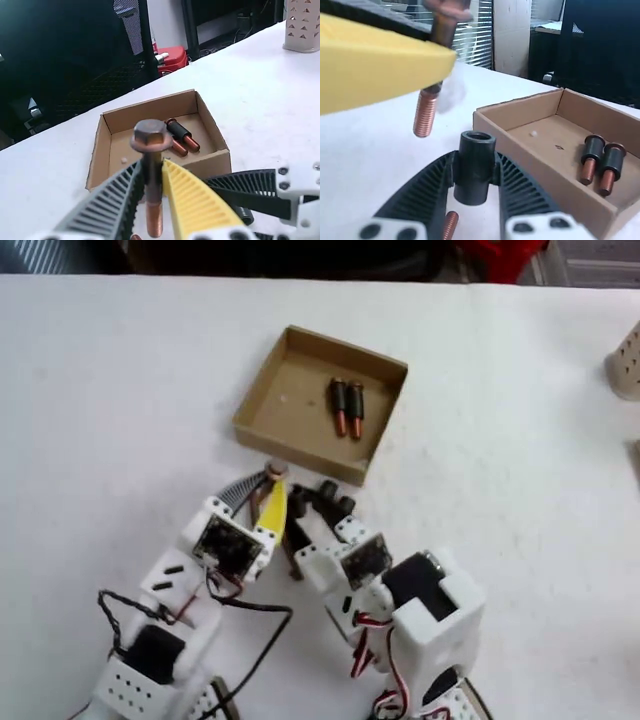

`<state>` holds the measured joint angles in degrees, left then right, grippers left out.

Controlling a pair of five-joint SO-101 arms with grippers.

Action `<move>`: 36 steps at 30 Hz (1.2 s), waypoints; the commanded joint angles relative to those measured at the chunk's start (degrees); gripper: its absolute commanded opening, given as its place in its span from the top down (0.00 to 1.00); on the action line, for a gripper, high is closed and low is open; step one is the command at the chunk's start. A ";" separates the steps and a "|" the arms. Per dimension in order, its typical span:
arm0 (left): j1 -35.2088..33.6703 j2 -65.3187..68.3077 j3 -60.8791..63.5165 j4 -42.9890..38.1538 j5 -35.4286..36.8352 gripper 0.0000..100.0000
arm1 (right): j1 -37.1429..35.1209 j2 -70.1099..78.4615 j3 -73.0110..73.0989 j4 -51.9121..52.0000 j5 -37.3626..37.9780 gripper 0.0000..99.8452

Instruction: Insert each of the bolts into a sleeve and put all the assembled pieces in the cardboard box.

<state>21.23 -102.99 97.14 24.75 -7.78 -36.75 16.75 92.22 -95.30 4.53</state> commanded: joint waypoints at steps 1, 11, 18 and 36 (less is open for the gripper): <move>-2.59 -1.54 -3.16 -5.19 -0.09 0.98 | -0.40 -2.24 -2.37 2.77 -0.09 0.98; -7.25 6.90 -15.56 -6.68 3.43 0.98 | -2.51 -2.33 -9.76 10.07 -0.09 0.98; -7.43 28.79 -32.53 -12.31 12.48 0.98 | -7.69 -2.33 -13.19 13.67 -0.09 0.98; -9.54 44.97 -37.98 -15.82 42.02 0.98 | -7.96 -2.24 -18.55 19.30 -0.44 0.98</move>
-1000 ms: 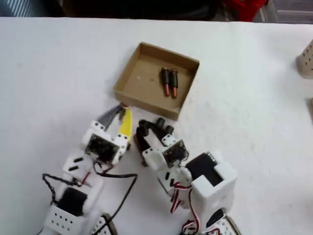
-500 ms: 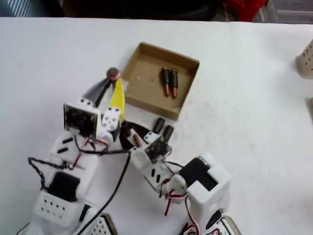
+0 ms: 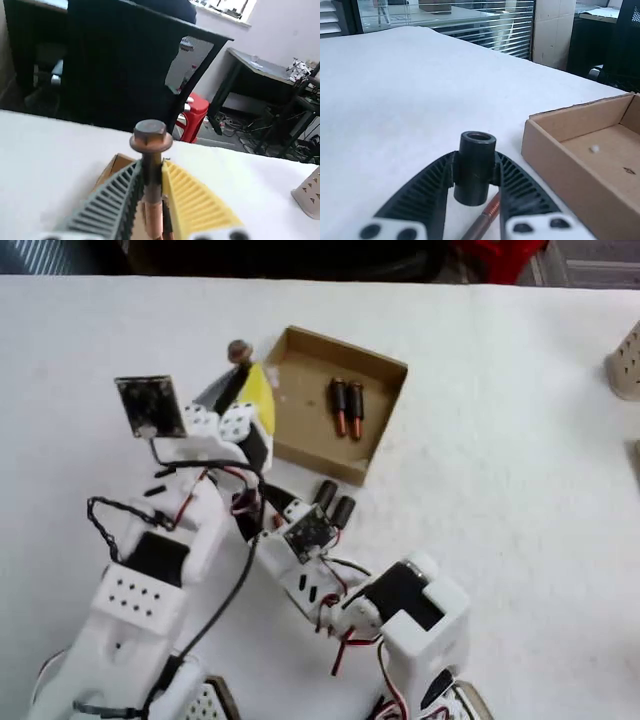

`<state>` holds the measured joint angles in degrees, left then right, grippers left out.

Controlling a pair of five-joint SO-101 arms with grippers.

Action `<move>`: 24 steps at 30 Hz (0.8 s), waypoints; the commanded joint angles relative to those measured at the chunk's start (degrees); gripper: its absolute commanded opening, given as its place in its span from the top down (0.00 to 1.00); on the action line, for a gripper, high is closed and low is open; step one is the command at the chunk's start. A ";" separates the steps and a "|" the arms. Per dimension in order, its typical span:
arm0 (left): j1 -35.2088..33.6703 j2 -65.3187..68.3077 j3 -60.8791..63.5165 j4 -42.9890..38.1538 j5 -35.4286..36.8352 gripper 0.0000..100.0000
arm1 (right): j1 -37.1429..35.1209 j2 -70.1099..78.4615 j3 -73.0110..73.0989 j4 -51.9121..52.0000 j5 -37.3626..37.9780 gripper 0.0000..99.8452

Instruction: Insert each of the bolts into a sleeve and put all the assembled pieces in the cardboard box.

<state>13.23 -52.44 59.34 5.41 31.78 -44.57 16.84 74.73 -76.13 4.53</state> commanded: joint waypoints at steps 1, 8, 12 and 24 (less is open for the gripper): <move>-2.07 -7.78 0.88 4.92 2.37 0.98 | -0.13 -2.33 -0.70 -0.13 -0.53 0.98; 1.27 -28.53 17.41 7.38 -5.27 0.98 | -0.40 -2.59 0.18 -0.22 -0.53 0.98; 1.45 -42.07 26.73 7.82 -5.27 0.98 | -0.92 -2.95 1.67 -1.54 -0.53 0.98; 1.80 -52.53 27.78 24.62 -8.18 0.98 | -4.44 -2.42 6.42 -8.31 -0.09 0.98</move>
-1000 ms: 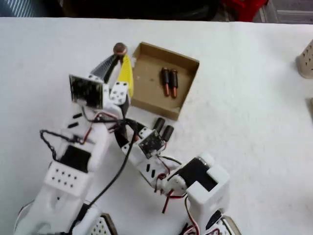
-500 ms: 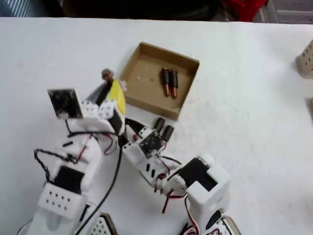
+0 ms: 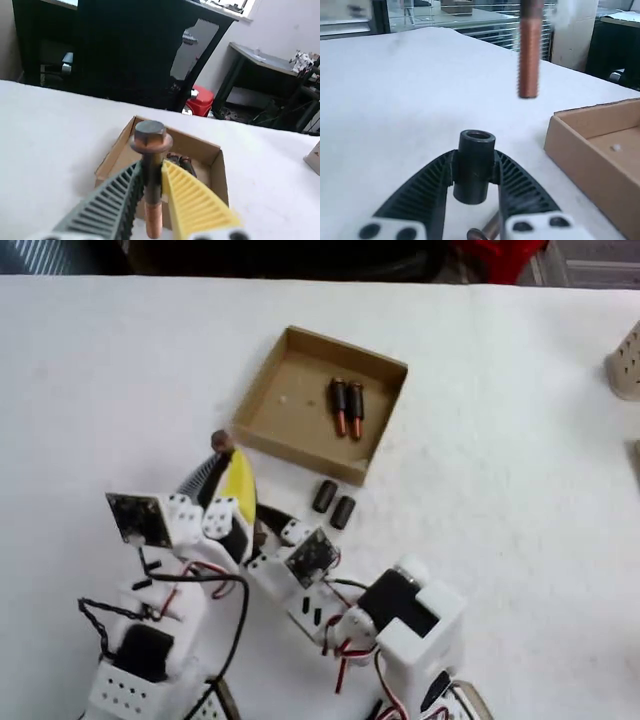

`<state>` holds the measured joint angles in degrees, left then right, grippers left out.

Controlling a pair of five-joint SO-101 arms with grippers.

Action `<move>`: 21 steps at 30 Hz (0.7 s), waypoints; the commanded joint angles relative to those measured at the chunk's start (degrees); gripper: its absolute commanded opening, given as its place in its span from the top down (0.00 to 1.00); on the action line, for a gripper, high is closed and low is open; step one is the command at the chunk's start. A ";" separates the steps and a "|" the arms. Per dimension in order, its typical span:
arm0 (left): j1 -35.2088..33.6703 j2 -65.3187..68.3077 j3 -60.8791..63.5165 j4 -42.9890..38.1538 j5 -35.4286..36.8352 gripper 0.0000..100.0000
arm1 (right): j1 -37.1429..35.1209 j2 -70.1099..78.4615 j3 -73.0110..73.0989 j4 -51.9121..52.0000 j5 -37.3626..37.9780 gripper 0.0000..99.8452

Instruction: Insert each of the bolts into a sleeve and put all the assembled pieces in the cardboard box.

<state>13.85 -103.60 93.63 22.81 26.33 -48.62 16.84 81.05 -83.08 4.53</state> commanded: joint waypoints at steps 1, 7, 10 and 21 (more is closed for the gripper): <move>2.24 -1.36 -8.00 10.99 -3.87 0.98 | -0.22 -2.42 0.18 -1.45 -0.09 0.98; 3.91 -1.36 -8.53 13.71 -6.07 0.98 | 0.57 -2.86 1.93 -1.45 -0.09 0.98; 3.82 -1.36 -8.00 13.27 -6.07 0.98 | 0.75 -2.86 2.81 -2.51 -0.09 0.98; 6.20 -1.36 -4.75 12.48 -6.95 0.98 | 0.84 -2.86 7.74 -12.97 0.00 0.98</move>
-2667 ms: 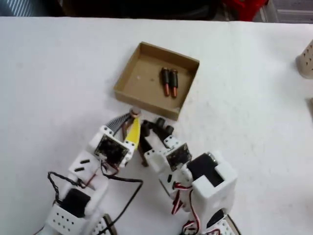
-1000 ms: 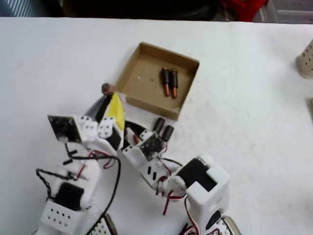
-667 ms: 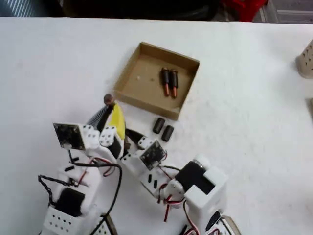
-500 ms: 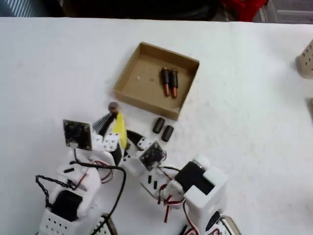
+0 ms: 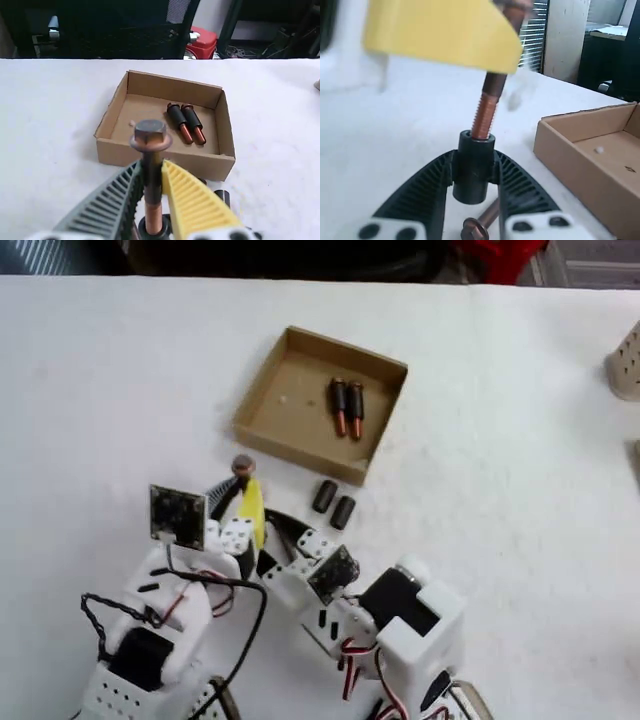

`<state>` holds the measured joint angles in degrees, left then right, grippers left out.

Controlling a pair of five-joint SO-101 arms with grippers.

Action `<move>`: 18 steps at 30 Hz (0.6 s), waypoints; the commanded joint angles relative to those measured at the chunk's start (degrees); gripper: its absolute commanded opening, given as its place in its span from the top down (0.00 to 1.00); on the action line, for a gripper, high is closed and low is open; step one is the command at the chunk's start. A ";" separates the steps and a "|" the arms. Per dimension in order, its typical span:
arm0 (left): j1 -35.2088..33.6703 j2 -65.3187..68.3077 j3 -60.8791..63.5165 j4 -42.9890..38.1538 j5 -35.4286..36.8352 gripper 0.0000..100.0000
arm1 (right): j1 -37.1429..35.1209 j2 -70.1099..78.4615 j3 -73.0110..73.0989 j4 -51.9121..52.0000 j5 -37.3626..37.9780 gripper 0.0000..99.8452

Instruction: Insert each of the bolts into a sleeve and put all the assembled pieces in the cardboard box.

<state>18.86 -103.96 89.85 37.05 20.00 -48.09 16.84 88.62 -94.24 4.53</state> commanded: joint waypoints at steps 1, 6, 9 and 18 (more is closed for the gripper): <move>1.27 -1.01 -1.05 -1.76 -0.62 0.98 | 0.31 -2.86 0.18 -1.89 0.00 0.98; 1.36 -1.01 -1.05 -1.67 -0.53 0.98 | 0.40 -2.95 0.53 -2.07 0.00 0.98; 1.45 -1.01 -1.05 -1.41 -0.53 0.98 | 2.15 -2.95 0.18 -2.07 0.00 0.98; 1.36 -1.01 -0.79 1.23 -0.88 0.98 | 3.47 -3.03 0.09 -4.44 0.00 0.98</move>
<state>19.74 -103.96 89.85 37.14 19.91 -45.80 16.84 88.62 -97.14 4.53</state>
